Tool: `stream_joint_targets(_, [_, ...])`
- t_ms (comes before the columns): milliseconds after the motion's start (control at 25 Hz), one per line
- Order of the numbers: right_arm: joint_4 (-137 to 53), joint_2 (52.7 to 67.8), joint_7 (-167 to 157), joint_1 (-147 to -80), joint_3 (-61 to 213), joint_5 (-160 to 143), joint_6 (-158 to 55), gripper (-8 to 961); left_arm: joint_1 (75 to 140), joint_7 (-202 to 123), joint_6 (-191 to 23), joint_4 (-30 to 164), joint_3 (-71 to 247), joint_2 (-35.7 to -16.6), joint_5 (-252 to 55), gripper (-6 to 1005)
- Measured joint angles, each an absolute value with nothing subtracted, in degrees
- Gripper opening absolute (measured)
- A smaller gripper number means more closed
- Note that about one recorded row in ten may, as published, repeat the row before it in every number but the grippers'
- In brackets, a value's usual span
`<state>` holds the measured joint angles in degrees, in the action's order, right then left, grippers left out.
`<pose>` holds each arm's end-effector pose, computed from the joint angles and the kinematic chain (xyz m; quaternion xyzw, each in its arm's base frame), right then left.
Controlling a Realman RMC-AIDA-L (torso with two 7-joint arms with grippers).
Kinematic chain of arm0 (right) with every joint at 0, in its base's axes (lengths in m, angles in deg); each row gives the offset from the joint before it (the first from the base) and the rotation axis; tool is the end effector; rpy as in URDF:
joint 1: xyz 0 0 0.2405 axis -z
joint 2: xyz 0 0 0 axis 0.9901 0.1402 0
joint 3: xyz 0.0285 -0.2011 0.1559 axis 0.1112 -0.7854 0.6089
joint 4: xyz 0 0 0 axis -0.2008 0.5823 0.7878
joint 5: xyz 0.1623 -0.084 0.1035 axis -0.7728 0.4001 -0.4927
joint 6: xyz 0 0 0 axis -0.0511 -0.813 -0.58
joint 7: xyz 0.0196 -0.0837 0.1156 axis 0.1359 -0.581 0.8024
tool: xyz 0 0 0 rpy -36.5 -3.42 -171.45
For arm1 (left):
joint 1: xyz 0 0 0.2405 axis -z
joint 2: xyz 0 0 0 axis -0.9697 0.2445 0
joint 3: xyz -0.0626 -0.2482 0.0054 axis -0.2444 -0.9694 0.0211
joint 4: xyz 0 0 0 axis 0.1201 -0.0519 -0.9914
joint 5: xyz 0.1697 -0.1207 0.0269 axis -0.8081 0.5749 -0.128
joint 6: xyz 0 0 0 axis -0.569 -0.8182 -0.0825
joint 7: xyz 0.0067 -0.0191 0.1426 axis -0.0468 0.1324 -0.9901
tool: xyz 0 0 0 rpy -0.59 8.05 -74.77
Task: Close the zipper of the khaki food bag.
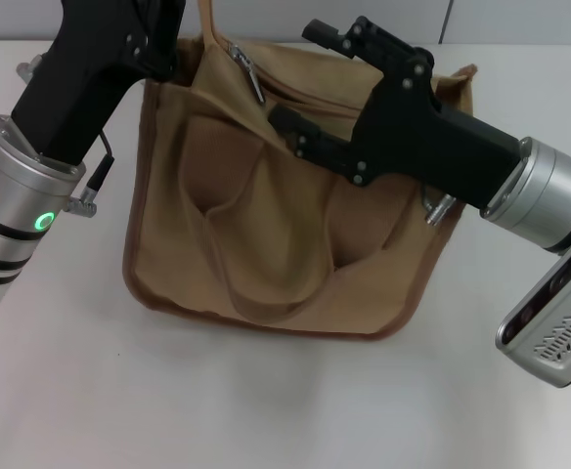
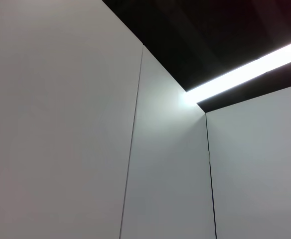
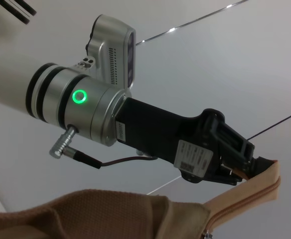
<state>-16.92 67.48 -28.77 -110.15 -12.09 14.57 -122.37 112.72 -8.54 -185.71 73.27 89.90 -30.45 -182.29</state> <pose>0.1703 0.3214 -0.0558 -0.7492 -0.4190 0.2951 0.4196 -0.1954 0.3099 0.0000 -0.7026 -0.0485 -0.6360 0.3154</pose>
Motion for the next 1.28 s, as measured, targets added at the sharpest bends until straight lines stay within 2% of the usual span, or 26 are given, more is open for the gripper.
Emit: stream_joint_targets(1280, [-15.95, 67.48, -24.64, -112.29, -16.43, 7.45, -121.90, 760, 113.06, -8.63, -185.85, 74.02, 89.82, -30.47, -182.68, 79])
